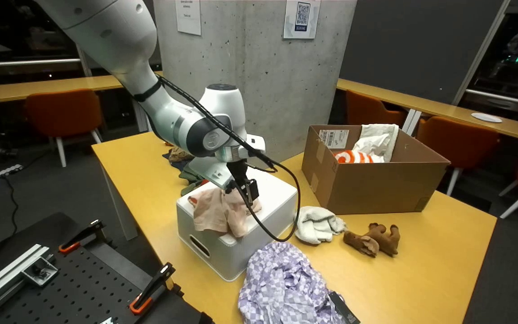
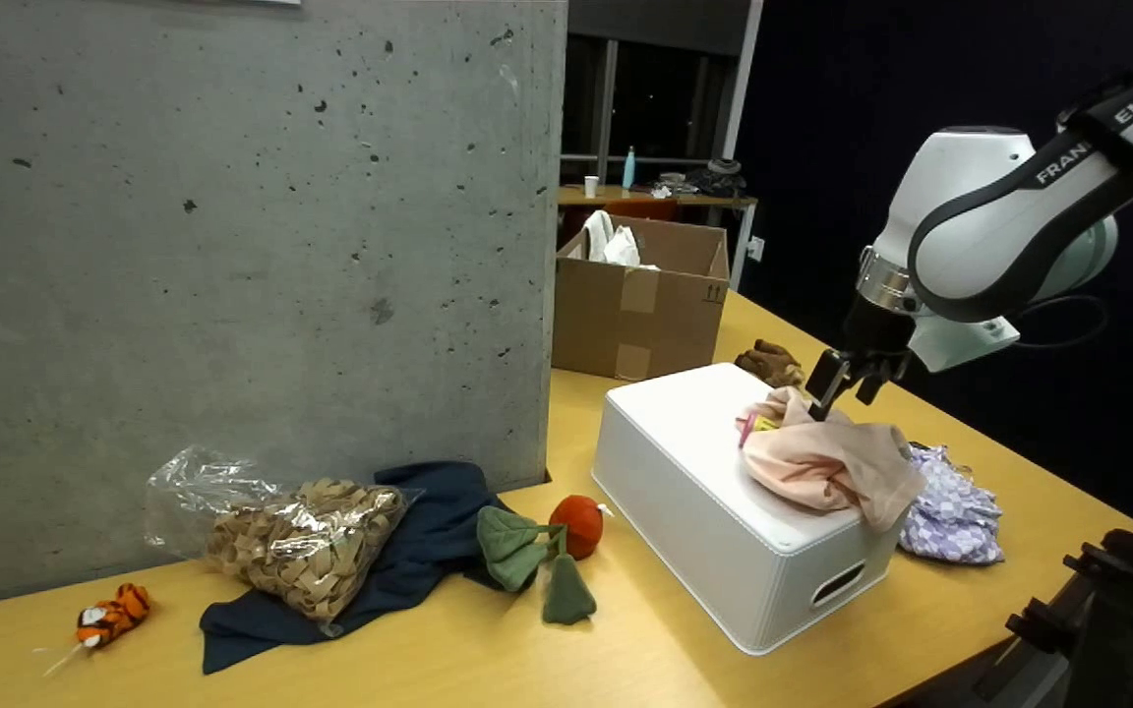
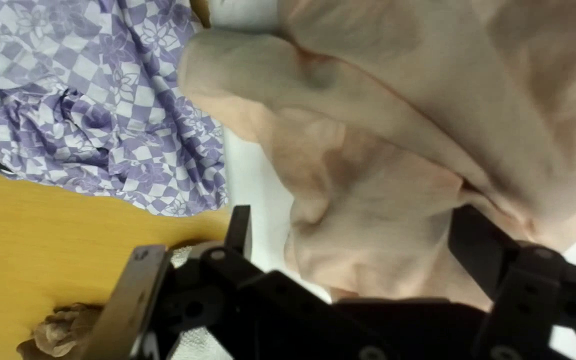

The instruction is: Pick up the light pink shirt and put it on top of the yellow container, pick up the pink shirt with the yellow container and and lift them upwards then put them back on the white basket, pick up the light pink shirt only and put it on the table

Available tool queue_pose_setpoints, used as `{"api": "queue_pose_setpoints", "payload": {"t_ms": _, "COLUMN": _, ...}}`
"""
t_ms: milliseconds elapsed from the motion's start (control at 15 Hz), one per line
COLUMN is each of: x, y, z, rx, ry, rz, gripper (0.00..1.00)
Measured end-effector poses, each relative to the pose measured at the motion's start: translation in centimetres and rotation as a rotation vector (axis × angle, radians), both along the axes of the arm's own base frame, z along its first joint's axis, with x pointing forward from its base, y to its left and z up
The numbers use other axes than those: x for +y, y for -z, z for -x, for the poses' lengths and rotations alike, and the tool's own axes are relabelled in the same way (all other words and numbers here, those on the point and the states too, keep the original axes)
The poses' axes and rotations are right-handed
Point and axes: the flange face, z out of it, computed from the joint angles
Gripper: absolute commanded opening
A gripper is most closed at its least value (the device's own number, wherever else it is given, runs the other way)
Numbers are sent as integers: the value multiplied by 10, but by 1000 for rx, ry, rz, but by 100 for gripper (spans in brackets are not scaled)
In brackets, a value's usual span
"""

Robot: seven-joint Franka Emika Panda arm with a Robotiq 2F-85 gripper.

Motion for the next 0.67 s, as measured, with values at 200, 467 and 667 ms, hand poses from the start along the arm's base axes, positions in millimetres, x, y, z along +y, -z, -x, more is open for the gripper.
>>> {"api": "queue_pose_setpoints", "payload": {"t_ms": 200, "x": 14, "y": 7, "z": 10, "rx": -7, "ry": -18, "rz": -11, "gripper": 100}}
{"api": "queue_pose_setpoints", "payload": {"t_ms": 467, "x": 27, "y": 15, "z": 19, "rx": 10, "ry": -31, "rz": -28, "gripper": 75}}
{"api": "queue_pose_setpoints", "payload": {"t_ms": 667, "x": 34, "y": 21, "z": 25, "rx": 25, "ry": -37, "rz": -37, "gripper": 58}}
